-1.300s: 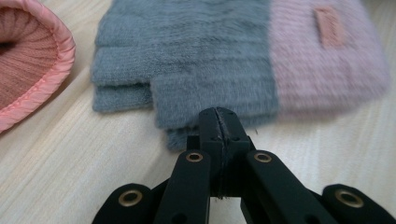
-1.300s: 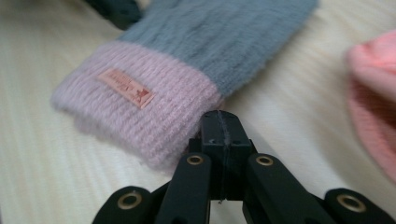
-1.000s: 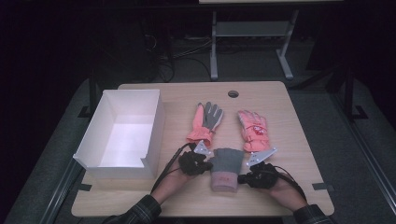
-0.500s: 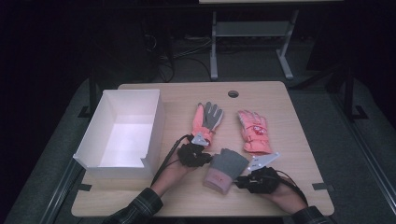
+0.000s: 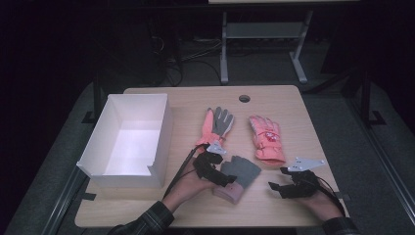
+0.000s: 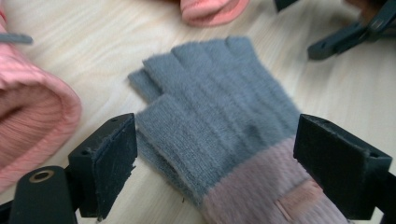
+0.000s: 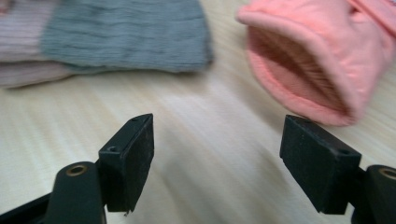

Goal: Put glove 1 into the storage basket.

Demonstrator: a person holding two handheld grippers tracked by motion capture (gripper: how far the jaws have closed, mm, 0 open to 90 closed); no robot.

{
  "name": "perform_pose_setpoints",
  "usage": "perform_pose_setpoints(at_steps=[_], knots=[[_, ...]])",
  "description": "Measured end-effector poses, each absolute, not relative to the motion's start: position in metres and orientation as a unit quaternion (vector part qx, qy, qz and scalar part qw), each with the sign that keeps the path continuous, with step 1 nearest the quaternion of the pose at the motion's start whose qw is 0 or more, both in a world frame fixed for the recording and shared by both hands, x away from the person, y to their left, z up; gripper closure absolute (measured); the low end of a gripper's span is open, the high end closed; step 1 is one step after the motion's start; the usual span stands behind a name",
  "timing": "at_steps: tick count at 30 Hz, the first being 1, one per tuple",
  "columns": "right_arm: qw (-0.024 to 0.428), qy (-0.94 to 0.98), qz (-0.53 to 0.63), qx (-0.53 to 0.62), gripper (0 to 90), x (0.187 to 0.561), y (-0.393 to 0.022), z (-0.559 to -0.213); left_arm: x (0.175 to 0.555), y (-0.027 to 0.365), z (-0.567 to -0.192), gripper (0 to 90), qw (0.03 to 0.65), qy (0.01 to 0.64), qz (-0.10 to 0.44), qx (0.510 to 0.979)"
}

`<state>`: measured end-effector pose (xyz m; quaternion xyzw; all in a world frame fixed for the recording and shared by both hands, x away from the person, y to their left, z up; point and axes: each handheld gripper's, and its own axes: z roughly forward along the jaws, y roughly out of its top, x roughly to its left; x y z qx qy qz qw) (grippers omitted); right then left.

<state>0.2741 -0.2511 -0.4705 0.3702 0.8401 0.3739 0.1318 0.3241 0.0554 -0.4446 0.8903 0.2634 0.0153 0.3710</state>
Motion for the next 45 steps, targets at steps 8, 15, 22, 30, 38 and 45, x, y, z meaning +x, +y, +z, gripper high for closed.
perform_pose_setpoints(at_steps=[8,15,22,30,38,45], knots=[[0.145,0.842,0.36,0.376,19.4,0.277,-0.249,-0.477,0.323,0.053,-0.458,12.8,0.364,0.275,0.017,0.89],[0.149,0.839,0.359,0.381,14.4,0.277,-0.247,-0.48,0.327,0.055,-0.465,14.8,0.37,0.285,-0.022,0.884],[0.15,0.833,0.366,0.386,13.2,0.278,-0.247,-0.482,0.329,0.056,-0.464,44.7,0.378,0.267,-0.078,0.883],[0.15,0.832,0.365,0.389,12.8,0.278,-0.247,-0.482,0.331,0.051,-0.459,67.3,0.364,0.25,-0.098,0.892],[0.151,0.831,0.363,0.393,11.1,0.279,-0.247,-0.482,0.332,0.054,-0.44,71.4,0.362,0.215,-0.074,0.904],[0.151,0.83,0.363,0.395,10.7,0.279,-0.247,-0.482,0.338,0.064,-0.405,71.3,0.383,0.218,-0.052,0.896]])
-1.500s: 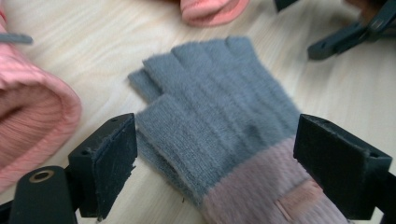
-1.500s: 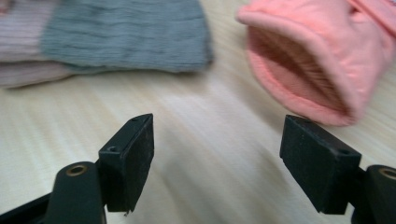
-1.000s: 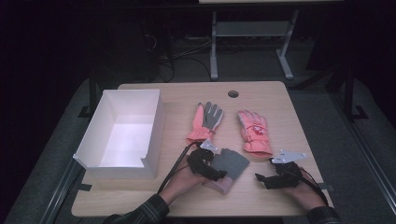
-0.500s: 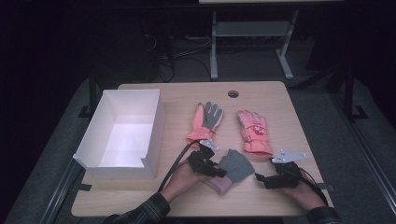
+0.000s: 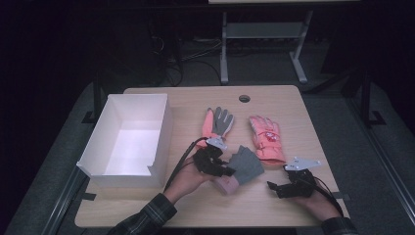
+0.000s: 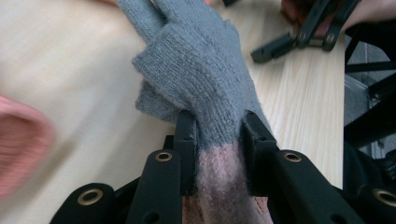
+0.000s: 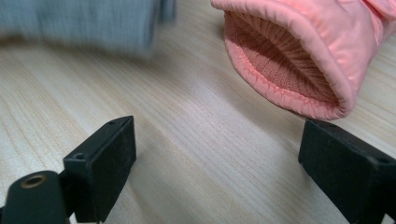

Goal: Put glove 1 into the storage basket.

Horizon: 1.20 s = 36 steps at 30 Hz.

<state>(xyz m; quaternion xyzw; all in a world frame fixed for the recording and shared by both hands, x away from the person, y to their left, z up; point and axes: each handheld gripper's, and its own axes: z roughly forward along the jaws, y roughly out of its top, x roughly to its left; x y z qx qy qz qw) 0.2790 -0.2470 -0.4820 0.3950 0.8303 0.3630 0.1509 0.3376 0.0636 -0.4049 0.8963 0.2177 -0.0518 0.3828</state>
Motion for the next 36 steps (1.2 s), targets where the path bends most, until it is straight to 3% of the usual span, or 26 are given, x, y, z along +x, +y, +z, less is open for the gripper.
perform_pose_setpoints(at_steps=[10,19,28,36], knots=[[0.152,0.829,0.363,0.397,10.7,0.279,-0.247,-0.482,0.347,0.086,-0.341,71.0,0.394,0.22,-0.015,0.892],[0.151,0.829,0.363,0.398,10.6,0.279,-0.247,-0.482,0.36,0.139,-0.289,70.9,0.401,0.249,0.034,0.881],[0.152,0.829,0.362,0.397,10.4,0.279,-0.247,-0.482,0.366,0.206,-0.265,70.8,0.413,0.302,0.079,0.856],[0.152,0.829,0.362,0.398,10.1,0.279,-0.247,-0.482,0.376,0.27,-0.27,70.8,0.414,0.381,0.119,0.818]])
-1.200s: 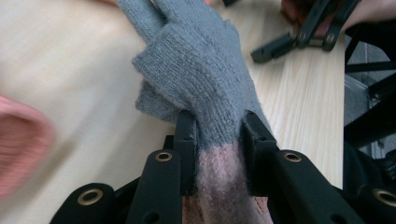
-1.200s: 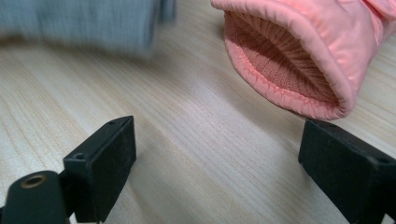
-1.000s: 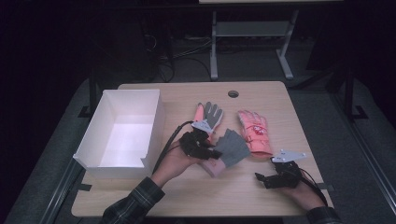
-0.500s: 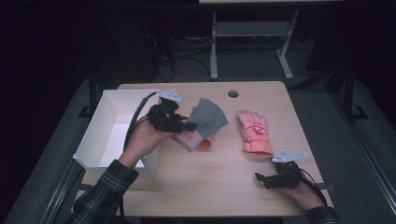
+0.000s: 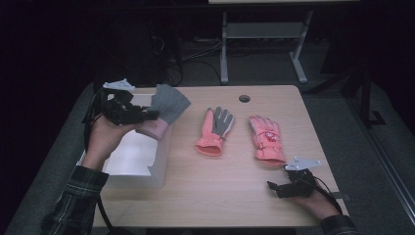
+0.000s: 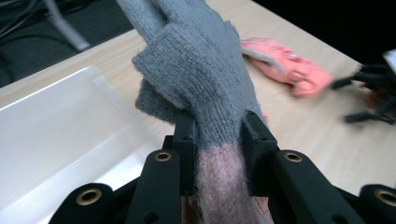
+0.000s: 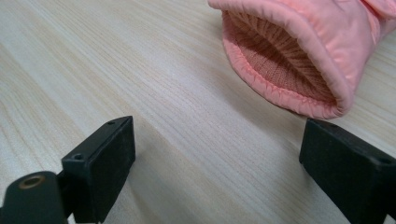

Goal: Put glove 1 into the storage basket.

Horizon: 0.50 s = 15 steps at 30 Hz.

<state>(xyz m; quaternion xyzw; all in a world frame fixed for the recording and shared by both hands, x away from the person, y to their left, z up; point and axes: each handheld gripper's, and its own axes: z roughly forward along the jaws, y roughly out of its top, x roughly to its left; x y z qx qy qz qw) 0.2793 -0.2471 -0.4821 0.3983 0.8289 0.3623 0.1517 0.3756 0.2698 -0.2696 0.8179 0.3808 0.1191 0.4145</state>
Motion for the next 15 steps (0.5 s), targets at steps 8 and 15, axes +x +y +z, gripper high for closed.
perform_pose_setpoints(at_steps=[8,15], knots=[[0.152,0.829,0.362,0.4,9.6,0.279,-0.247,-0.482,0.386,0.318,-0.298,70.7,0.383,0.452,0.136,0.794],[0.152,0.829,0.361,0.4,9.4,0.28,-0.247,-0.482,0.401,0.334,-0.34,70.4,0.353,0.493,0.127,0.785]])
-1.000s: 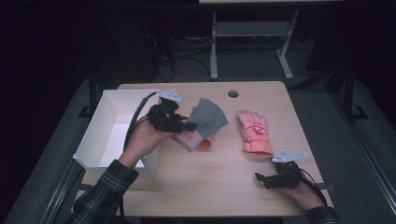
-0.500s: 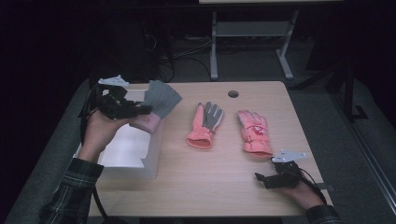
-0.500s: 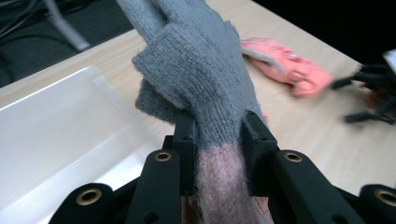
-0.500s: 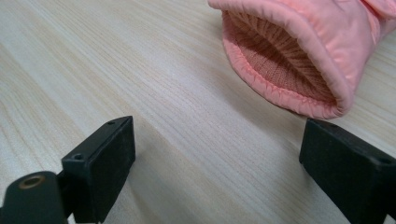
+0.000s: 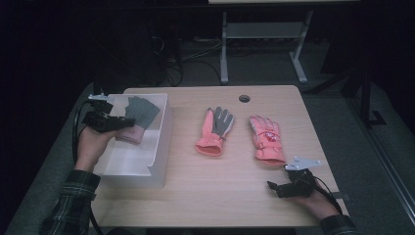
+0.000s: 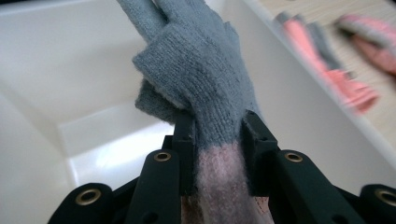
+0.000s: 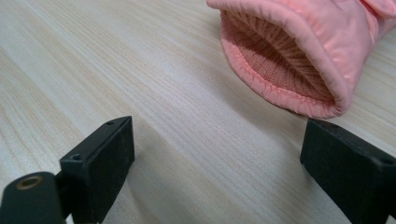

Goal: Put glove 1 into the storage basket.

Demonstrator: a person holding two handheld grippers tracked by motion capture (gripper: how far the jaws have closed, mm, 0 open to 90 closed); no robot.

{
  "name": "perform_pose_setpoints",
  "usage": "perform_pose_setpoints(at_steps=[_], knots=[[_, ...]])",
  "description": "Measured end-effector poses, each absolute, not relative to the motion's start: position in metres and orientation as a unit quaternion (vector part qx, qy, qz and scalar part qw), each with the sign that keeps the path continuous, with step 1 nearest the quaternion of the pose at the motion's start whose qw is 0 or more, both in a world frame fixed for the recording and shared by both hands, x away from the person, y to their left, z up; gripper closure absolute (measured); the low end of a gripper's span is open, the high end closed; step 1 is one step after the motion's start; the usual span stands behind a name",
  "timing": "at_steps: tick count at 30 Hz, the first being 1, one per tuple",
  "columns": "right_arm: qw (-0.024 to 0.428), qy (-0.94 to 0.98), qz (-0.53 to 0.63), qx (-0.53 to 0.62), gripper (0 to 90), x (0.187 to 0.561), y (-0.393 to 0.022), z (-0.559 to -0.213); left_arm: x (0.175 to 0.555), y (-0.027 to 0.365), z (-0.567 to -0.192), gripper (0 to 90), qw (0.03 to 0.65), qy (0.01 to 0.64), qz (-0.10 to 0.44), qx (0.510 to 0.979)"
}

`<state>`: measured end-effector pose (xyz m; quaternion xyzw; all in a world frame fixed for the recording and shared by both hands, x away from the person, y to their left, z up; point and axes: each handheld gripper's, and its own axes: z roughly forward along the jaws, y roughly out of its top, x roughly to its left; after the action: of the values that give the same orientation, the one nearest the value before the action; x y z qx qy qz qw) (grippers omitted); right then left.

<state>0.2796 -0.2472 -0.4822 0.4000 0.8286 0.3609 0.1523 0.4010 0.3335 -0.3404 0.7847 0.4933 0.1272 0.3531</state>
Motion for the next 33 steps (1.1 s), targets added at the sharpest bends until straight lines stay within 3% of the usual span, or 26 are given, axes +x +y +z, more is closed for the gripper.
perform_pose_setpoints(at_steps=[19,29,31,33], knots=[[0.153,0.828,0.36,0.401,9.3,0.28,-0.247,-0.482,0.416,0.336,-0.399,68.9,0.275,0.539,0.123,0.787],[0.152,0.827,0.361,0.404,9.2,0.28,-0.247,-0.482,0.417,0.335,-0.405,64.0,0.261,0.547,0.129,0.785],[0.152,0.828,0.36,0.402,9.2,0.28,-0.247,-0.482,0.417,0.333,-0.405,58.6,0.259,0.55,0.134,0.782],[0.153,0.828,0.36,0.402,9.2,0.28,-0.247,-0.482,0.417,0.33,-0.404,46.5,0.253,0.552,0.145,0.781]])
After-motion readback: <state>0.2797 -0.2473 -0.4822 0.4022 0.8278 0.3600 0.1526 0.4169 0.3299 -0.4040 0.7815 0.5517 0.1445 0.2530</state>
